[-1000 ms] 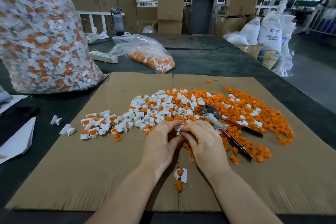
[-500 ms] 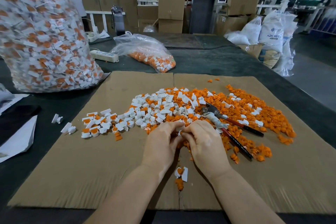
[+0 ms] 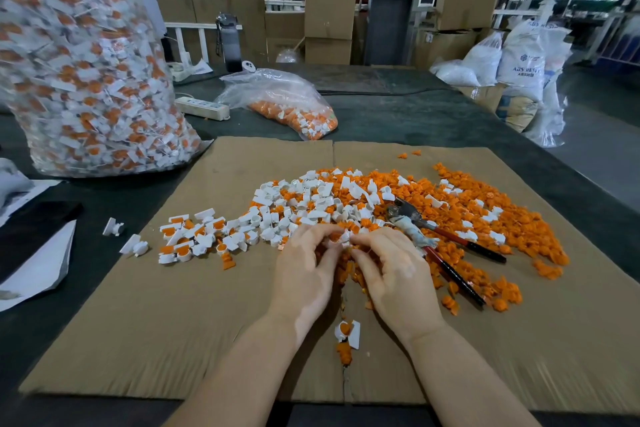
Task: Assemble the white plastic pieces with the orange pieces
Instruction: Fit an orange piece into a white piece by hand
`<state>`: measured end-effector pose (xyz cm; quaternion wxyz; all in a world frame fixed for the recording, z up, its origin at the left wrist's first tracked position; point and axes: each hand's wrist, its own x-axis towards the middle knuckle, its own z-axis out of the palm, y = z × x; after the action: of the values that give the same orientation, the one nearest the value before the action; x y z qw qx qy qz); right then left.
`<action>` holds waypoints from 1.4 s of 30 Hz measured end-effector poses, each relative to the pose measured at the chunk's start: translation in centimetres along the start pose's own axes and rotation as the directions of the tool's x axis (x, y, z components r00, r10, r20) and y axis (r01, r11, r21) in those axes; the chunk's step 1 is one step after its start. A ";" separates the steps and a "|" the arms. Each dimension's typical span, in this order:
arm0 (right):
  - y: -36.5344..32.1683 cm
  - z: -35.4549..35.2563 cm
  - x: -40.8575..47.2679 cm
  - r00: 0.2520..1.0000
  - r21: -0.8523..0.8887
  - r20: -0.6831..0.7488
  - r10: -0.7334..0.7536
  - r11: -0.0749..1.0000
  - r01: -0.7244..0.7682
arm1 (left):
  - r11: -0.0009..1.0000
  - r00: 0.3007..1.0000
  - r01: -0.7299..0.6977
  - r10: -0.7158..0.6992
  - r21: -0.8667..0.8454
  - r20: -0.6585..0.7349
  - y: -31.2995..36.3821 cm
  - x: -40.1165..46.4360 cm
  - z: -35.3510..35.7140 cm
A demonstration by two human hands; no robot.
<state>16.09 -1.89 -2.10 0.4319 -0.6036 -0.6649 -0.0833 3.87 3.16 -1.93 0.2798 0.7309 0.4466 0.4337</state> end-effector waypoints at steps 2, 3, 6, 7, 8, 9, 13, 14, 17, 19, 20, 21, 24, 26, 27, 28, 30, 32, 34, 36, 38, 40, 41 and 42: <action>0.1 0.0 0.0 1.000 0.000 -0.016 0.007 1.000 -0.007 | 0.999 0.998 0.035 -0.037 -0.022 -0.057 -0.2 0.2 -0.3; 0.1 0.0 0.0 1.000 -0.006 -0.024 0.011 1.000 -0.011 | 0.998 0.995 0.054 -0.055 -0.009 -0.088 -0.4 0.4 -0.5; 0.1 0.1 0.1 0.998 -0.002 -0.052 0.036 0.999 -0.036 | 0.985 0.976 0.120 -0.094 0.126 -0.196 -1.7 0.9 -1.8; 0.1 0.1 0.1 0.997 0.003 -0.057 0.043 0.999 -0.043 | 0.969 0.966 0.144 -0.093 0.201 -0.242 -2.2 1.1 -2.5; 0.1 0.2 0.1 0.997 0.004 -0.062 0.048 0.999 -0.048 | 0.945 0.955 0.170 -0.088 0.280 -0.285 -2.8 1.4 -3.1; 0.1 0.2 0.1 0.996 0.002 -0.066 0.053 0.999 -0.053 | 0.916 0.944 0.204 -0.091 0.346 -0.317 -3.2 1.7 -3.8; 0.0 0.1 0.1 0.996 -0.005 -0.071 0.061 0.998 -0.061 | 0.809 0.914 0.351 -0.187 0.471 -0.361 -4.6 2.4 -5.7; -0.1 0.1 0.1 0.996 -0.007 -0.069 0.062 0.998 -0.062 | 0.792 0.907 0.372 -0.200 0.483 -0.370 -4.9 2.5 -6.0; -0.1 0.1 0.1 0.996 -0.020 -0.067 0.061 0.998 -0.063 | 0.778 0.884 0.418 -0.229 0.469 -0.408 -5.2 2.8 -6.5; -0.2 0.1 0.1 0.996 -0.023 -0.065 0.057 0.998 -0.059 | 0.771 0.885 0.420 -0.232 0.479 -0.403 -5.2 2.9 -6.4; -0.2 0.1 0.1 0.996 -0.025 -0.064 0.057 0.998 -0.058 | 0.761 0.896 0.408 -0.225 0.505 -0.384 -5.1 2.8 -6.4; -0.2 0.1 0.1 0.996 -0.027 -0.064 0.058 0.998 -0.060 | 0.748 0.908 0.391 -0.219 0.536 -0.357 -5.0 2.7 -6.3; -0.1 0.1 0.1 0.996 -0.031 -0.068 0.065 0.997 -0.067 | 0.706 0.934 0.351 -0.219 0.615 -0.282 -5.1 2.6 -6.1; 0.0 0.1 0.0 0.996 -0.033 -0.069 0.059 0.998 -0.062 | 0.708 0.939 0.338 -0.215 0.620 -0.266 -5.1 2.7 -6.2; 0.0 0.2 0.0 0.996 -0.035 -0.068 0.056 0.998 -0.058 | 0.721 0.941 0.332 -0.207 0.608 -0.268 -5.0 2.7 -6.2; 0.0 0.2 0.0 0.996 -0.036 -0.066 0.053 0.998 -0.056 | 0.743 0.942 0.323 -0.191 0.587 -0.276 -4.9 2.7 -6.1; 0.0 0.2 0.0 0.998 -0.035 -0.056 0.043 0.998 -0.045 | 0.814 0.947 0.270 -0.127 0.515 -0.295 -4.4 2.6 -5.9; 0.0 0.2 0.0 0.999 -0.028 -0.023 0.026 0.999 -0.027 | 0.898 0.960 0.169 -0.058 0.407 -0.273 -3.6 2.5 -5.3; -0.1 0.2 -0.1 0.999 -0.035 0.034 -0.003 0.999 0.004 | 0.961 0.979 0.091 -0.038 0.263 -0.201 -2.5 2.4 -4.4; -0.2 0.0 -0.1 0.994 -0.079 0.105 -0.029 0.996 0.037 | 0.986 0.993 0.048 -0.030 0.157 -0.113 -1.5 2.2 -3.4; -0.4 -0.1 -0.2 0.985 -0.149 0.169 -0.039 0.987 0.065 | 0.992 0.998 0.051 -0.045 0.116 -0.053 -0.8 1.9 -2.3; -0.5 -0.1 -0.3 0.977 -0.202 0.209 -0.049 0.975 0.092 | 0.994 0.996 0.091 -0.090 0.054 -0.019 -0.7 1.7 -1.4; -0.5 0.0 -0.3 0.974 -0.214 0.220 -0.053 0.972 0.101 | 0.994 0.994 0.109 -0.109 0.012 -0.007 -0.7 1.6 -1.0; -0.5 0.0 -0.3 0.972 -0.216 0.226 -0.056 0.971 0.107 | 0.992 0.992 0.123 -0.123 -0.021 0.000 -0.7 1.5 -0.7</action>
<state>15.61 -2.19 -2.11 0.2809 -0.6264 -0.7188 -0.1096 3.30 4.84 -1.63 0.3134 0.6987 0.4864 0.4207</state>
